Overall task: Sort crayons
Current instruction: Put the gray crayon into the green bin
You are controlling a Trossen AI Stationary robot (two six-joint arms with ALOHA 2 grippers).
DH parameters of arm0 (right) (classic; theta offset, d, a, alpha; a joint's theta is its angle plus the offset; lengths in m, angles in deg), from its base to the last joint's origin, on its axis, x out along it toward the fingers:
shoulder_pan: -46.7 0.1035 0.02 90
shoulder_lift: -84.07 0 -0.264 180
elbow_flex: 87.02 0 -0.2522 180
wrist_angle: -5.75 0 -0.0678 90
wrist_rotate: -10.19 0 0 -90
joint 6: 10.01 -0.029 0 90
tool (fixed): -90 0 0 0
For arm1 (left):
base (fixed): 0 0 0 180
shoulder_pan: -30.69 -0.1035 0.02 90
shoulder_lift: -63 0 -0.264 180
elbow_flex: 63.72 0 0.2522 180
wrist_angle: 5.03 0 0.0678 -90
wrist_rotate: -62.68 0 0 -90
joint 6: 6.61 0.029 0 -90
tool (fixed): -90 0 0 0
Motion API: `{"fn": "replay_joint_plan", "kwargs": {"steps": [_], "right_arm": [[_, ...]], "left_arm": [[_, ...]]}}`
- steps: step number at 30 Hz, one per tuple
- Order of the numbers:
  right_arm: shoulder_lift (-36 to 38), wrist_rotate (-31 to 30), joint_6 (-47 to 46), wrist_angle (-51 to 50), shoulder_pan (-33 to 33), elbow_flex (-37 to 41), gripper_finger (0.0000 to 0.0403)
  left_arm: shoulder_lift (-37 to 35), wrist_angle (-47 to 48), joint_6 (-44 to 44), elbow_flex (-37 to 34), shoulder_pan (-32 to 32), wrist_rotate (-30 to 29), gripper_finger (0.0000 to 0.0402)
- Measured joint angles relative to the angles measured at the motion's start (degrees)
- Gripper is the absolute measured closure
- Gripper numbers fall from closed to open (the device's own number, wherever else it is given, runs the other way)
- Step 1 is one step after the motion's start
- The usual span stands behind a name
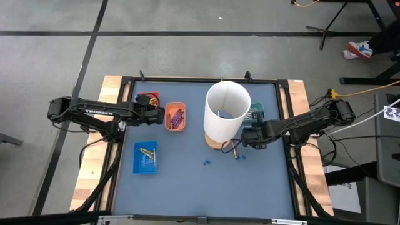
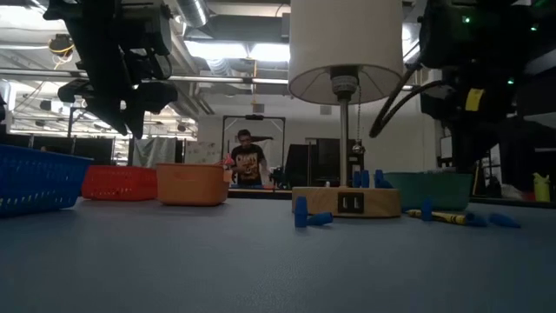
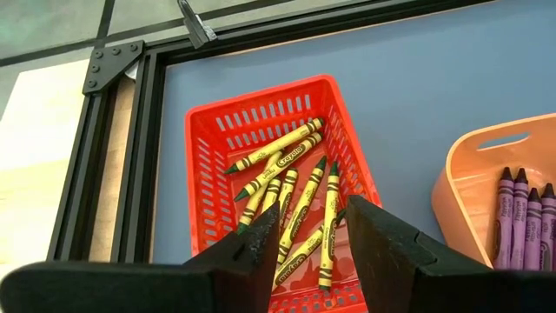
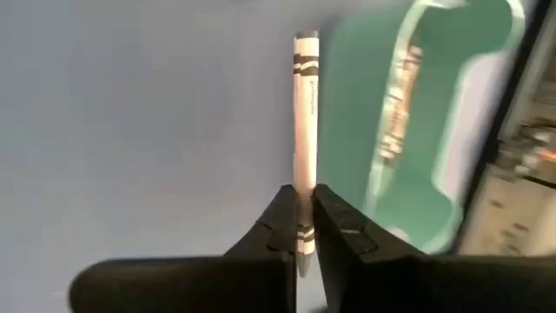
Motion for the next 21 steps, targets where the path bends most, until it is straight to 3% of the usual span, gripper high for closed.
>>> {"fn": "replay_joint_plan", "kwargs": {"steps": [5, 21], "right_arm": [[0.0, -6.8, 0.0, -1.6, 0.0, -0.1, 0.0383], [0.0, -18.8, 1.7, -2.5, -0.1, -0.1, 0.0379]], "left_arm": [[0.0, 0.0, 0.0, 0.0, 0.0, 0.0, 0.0283], [0.0, 0.0, 0.0, 0.0, 0.0, 0.0, 0.0283]]}}
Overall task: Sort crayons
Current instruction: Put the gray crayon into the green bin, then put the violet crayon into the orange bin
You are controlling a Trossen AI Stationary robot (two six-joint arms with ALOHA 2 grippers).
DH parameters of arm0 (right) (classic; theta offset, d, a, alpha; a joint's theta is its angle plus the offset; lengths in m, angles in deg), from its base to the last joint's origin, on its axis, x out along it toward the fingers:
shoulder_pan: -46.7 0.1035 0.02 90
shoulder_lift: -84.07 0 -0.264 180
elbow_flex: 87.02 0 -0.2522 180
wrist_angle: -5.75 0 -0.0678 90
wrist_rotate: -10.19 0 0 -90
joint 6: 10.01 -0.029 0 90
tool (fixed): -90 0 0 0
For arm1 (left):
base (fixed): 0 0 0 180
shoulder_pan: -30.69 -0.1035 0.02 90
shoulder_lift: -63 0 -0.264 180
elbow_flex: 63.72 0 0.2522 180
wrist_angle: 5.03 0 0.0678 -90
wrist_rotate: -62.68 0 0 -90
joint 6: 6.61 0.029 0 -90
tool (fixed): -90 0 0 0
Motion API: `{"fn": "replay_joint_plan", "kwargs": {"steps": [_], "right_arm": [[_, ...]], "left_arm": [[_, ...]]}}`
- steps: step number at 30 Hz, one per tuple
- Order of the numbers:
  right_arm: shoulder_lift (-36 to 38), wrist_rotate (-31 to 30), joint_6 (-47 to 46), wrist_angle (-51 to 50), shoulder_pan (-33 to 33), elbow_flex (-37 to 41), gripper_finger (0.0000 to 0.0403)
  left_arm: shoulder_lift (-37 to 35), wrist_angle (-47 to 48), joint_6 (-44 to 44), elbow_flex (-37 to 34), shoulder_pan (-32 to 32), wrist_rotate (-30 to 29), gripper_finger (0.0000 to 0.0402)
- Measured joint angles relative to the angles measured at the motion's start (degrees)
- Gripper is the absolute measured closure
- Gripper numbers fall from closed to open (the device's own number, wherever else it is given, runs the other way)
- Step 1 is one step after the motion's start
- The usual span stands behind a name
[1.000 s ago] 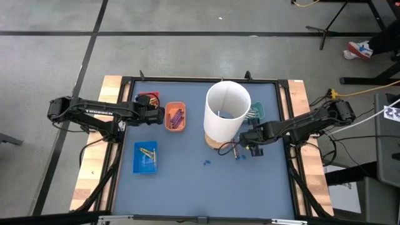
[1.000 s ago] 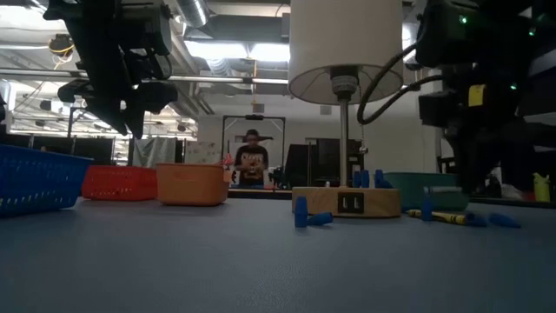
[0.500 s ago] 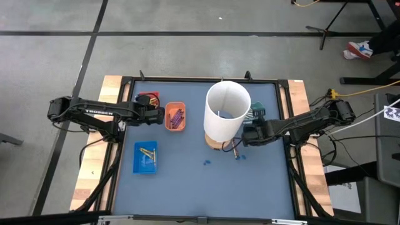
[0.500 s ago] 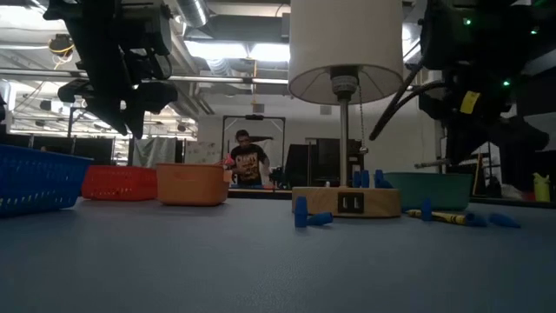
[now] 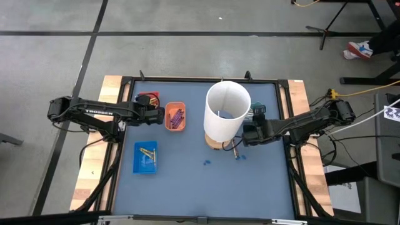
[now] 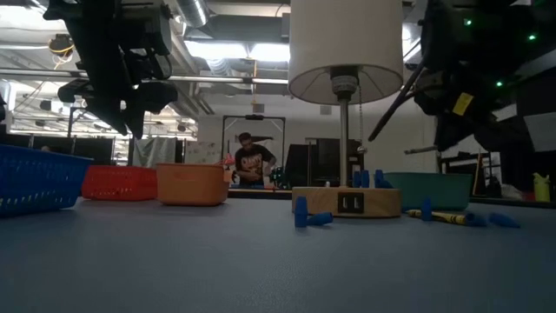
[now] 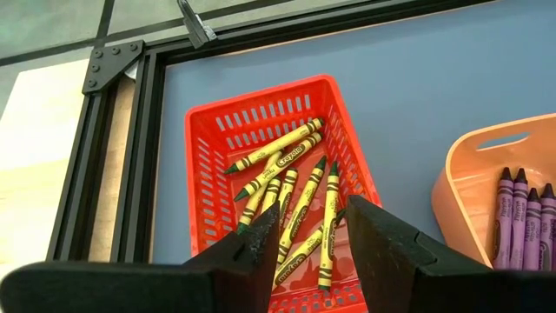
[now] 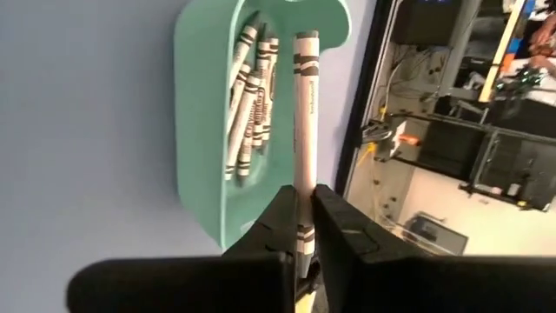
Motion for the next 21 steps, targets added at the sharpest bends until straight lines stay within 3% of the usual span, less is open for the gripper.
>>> {"fn": "replay_joint_plan", "kwargs": {"steps": [8, 16, 21], "right_arm": [[0.0, -0.5, 1.4, 0.1, -4.5, 0.0, 0.0354], [0.0, -0.3, 2.8, 0.1, -10.2, 0.0, 0.0303], [0.0, 2.5, 2.4, 0.1, -10.8, 0.0, 0.0282]], "left_arm": [[0.0, 0.0, 0.0, 0.0, 0.0, 0.0, 0.0283], [0.0, 0.0, 0.0, 0.0, 0.0, 0.0, 0.0283], [0.0, 0.0, 0.0, 0.0, 0.0, 0.0, 0.0283]]}}
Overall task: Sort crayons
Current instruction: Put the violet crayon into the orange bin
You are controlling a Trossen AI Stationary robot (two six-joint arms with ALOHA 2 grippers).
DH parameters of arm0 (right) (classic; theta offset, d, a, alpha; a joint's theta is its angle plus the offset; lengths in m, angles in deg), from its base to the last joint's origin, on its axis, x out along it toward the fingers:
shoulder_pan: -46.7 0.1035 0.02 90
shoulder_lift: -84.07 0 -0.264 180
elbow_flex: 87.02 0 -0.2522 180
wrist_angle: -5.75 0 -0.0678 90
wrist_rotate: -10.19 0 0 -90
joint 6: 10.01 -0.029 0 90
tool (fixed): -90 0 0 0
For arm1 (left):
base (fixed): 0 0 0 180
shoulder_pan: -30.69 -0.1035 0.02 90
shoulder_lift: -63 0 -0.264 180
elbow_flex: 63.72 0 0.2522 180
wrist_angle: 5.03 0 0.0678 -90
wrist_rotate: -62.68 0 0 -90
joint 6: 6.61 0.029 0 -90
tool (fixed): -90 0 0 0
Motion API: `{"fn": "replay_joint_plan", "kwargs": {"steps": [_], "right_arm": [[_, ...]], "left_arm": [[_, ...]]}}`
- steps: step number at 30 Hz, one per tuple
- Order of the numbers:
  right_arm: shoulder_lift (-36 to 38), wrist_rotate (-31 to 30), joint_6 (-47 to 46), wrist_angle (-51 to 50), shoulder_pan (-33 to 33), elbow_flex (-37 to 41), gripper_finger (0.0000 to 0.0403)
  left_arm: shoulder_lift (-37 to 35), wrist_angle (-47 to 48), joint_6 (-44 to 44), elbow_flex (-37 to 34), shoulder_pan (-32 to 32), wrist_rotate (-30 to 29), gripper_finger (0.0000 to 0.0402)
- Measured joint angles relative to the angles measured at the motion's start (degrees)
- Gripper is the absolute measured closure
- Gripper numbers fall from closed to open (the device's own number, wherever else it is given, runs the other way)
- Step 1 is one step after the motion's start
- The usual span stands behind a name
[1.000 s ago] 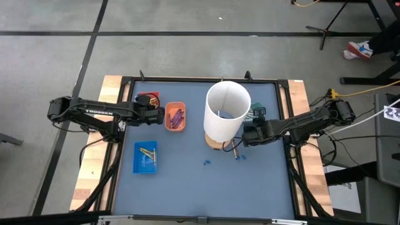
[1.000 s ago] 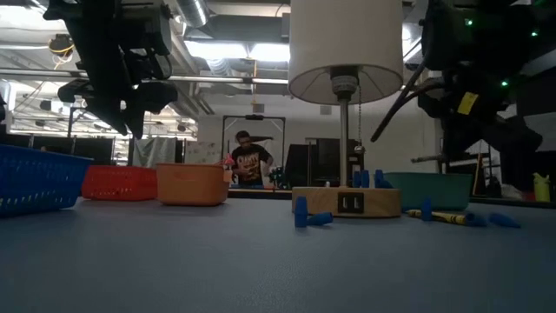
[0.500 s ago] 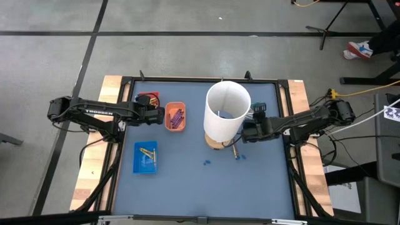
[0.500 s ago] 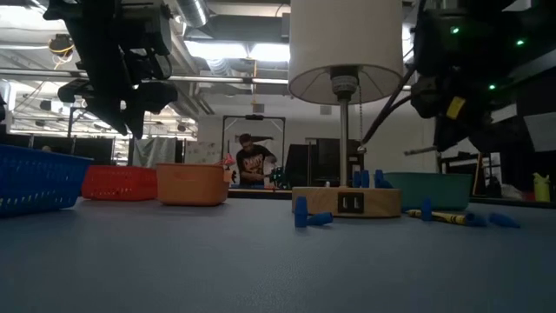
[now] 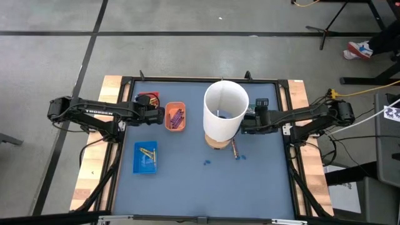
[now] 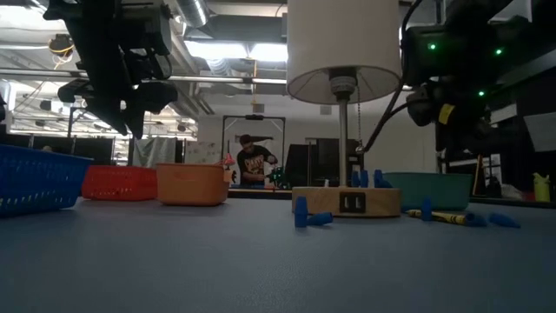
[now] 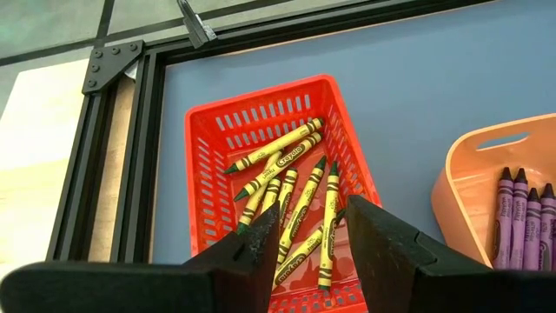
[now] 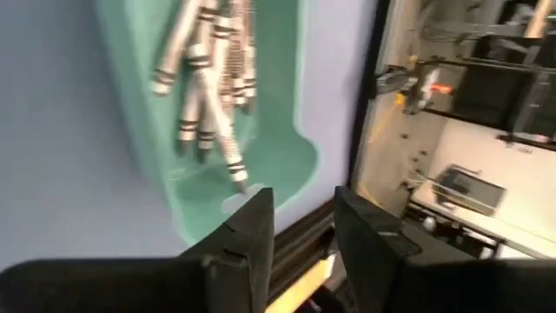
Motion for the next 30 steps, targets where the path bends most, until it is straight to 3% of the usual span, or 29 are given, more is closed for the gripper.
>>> {"fn": "replay_joint_plan", "kwargs": {"steps": [9, 19, 24, 30], "right_arm": [[0.0, 18.9, -2.7, -0.1, 0.1, 0.0, 0.0284], [0.0, 38.6, -13.7, 0.3, 0.1, 0.0, 0.0285], [0.0, 44.8, -24.6, 3.4, 0.1, 0.0, 0.0285], [0.0, 47.2, -33.1, 8.2, 0.1, 0.0, 0.0285]], "left_arm": [[0.0, 0.0, 0.0, 0.0, 0.0, 0.0, 0.0283], [0.0, 0.0, 0.0, 0.0, 0.0, 0.0, 0.0283], [0.0, 0.0, 0.0, 0.0, 0.0, 0.0, 0.0283], [0.0, 0.0, 0.0, 0.0, 0.0, 0.0, 0.0283]]}}
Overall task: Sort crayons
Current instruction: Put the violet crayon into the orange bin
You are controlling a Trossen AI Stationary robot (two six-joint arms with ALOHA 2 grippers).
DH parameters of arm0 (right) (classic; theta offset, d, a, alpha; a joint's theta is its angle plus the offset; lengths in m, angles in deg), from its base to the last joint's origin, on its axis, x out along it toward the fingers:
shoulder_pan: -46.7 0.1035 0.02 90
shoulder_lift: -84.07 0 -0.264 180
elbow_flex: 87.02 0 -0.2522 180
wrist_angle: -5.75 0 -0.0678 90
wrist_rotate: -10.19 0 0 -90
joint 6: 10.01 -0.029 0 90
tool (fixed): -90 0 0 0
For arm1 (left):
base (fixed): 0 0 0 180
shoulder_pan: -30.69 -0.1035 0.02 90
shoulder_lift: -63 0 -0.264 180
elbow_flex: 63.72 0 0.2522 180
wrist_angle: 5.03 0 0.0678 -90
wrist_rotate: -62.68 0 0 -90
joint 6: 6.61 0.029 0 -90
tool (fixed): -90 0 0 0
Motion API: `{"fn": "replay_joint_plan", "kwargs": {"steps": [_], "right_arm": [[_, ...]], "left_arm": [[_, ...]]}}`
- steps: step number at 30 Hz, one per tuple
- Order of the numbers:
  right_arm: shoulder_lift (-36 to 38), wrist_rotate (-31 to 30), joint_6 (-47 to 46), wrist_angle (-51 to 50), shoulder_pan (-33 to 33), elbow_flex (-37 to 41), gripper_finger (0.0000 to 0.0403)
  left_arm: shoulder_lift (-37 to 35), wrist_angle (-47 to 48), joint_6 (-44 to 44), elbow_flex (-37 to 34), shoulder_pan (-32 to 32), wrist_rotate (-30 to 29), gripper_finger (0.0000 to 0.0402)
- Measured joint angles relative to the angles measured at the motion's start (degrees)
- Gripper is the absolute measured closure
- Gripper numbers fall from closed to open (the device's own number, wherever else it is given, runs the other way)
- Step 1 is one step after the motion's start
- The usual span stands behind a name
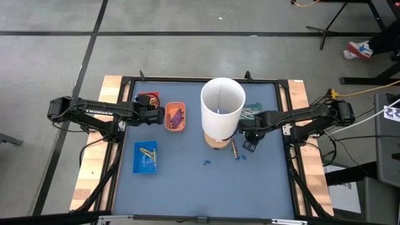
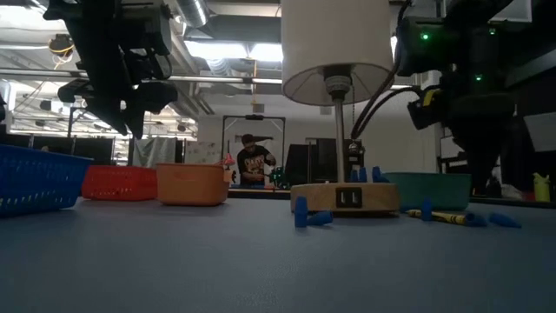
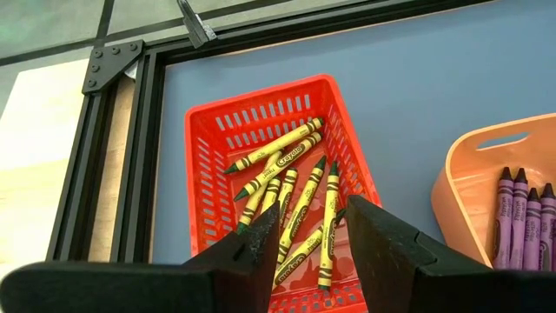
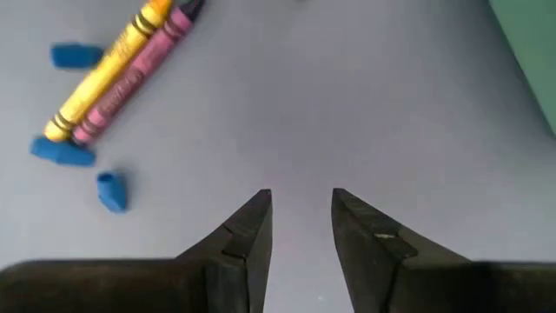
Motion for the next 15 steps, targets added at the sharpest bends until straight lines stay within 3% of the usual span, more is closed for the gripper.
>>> {"fn": "replay_joint_plan", "kwargs": {"steps": [15], "right_arm": [[0.1, -0.3, -4.6, -3.5, 0.0, 1.7, 0.0285]], "left_arm": [[0.0, 0.0, 0.0, 0.0, 0.0, 0.0, 0.0283]]}}
